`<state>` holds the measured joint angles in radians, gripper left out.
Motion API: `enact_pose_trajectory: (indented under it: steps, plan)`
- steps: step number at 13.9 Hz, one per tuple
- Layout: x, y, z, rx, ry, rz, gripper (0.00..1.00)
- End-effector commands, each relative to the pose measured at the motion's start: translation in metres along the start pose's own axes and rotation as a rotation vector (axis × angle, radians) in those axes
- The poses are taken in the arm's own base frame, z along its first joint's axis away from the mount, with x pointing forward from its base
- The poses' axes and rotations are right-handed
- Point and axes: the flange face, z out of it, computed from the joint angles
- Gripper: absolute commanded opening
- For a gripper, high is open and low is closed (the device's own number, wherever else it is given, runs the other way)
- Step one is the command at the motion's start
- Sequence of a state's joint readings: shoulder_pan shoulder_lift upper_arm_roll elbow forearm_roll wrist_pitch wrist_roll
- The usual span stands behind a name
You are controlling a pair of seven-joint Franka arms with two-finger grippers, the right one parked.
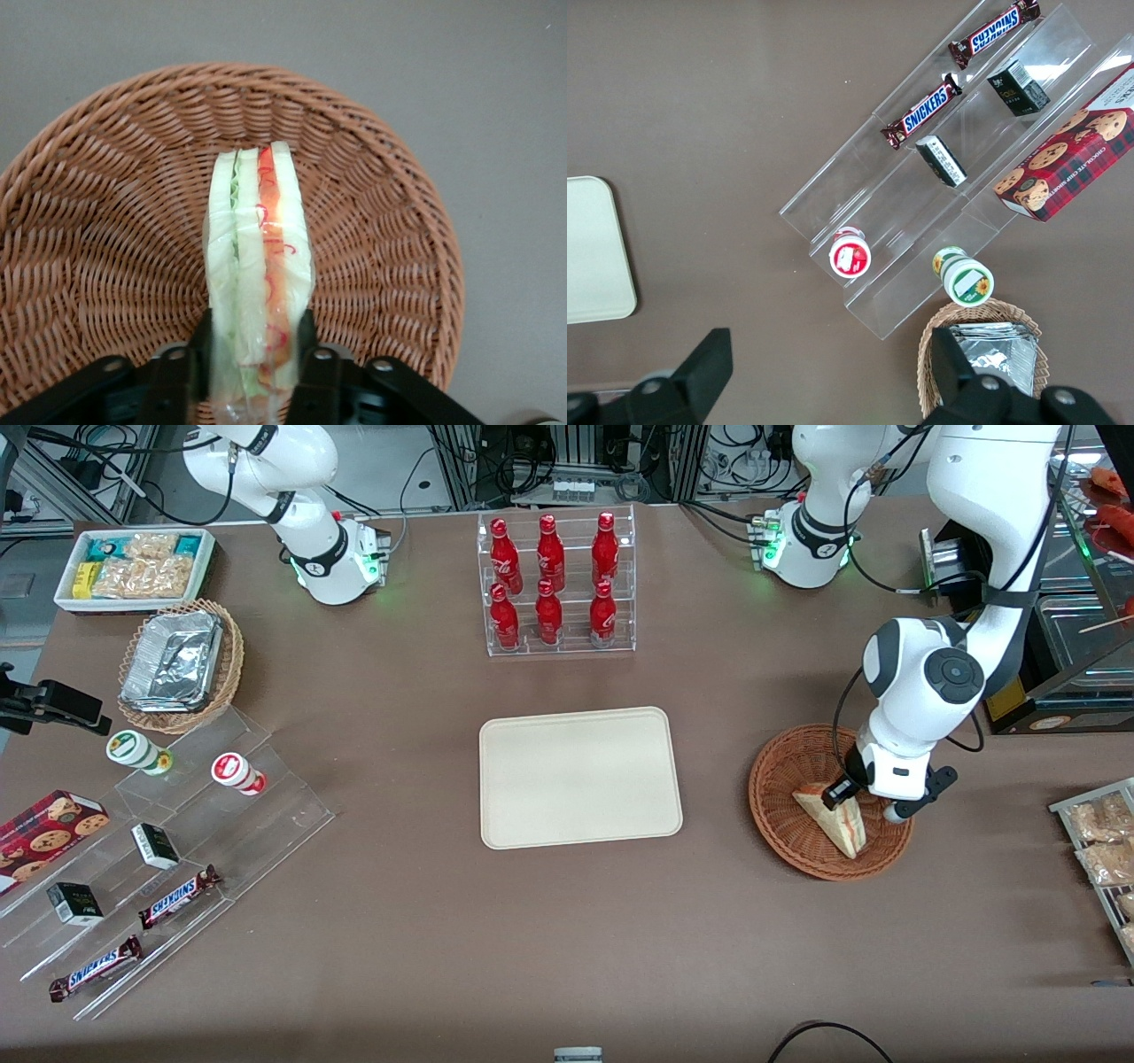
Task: Place sandwich from basket to tray
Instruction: 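Close the left gripper on the sandwich's wrapped edge, then lift the sandwich and carry it with the left gripper over the tray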
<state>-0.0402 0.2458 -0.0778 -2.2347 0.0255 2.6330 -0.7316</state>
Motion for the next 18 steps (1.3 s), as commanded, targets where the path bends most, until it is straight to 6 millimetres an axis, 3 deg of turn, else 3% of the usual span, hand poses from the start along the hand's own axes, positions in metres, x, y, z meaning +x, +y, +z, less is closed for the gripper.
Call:
enact_pose_trajectory:
  steps: [1, 3, 6, 9, 11, 15, 16, 18]
  plan:
    - [0.012, 0.011, -0.022, 0.021, -0.002, -0.001, 0.0]
    - [0.023, 0.022, -0.065, 0.071, -0.046, 0.004, 0.0]
    - [0.019, 0.076, -0.139, 0.091, -0.09, 0.055, 0.0]
    - [-0.011, 0.136, -0.194, 0.066, -0.118, 0.151, 0.0]
    - [-0.046, 0.172, -0.206, 0.03, -0.128, 0.204, 0.0]
    - [-0.115, 0.237, -0.202, -0.005, -0.159, 0.265, 0.0]
    - [-0.143, 0.255, -0.194, -0.002, -0.16, 0.328, 0.0]
    - [-0.175, 0.285, -0.176, -0.003, -0.177, 0.376, 0.0]
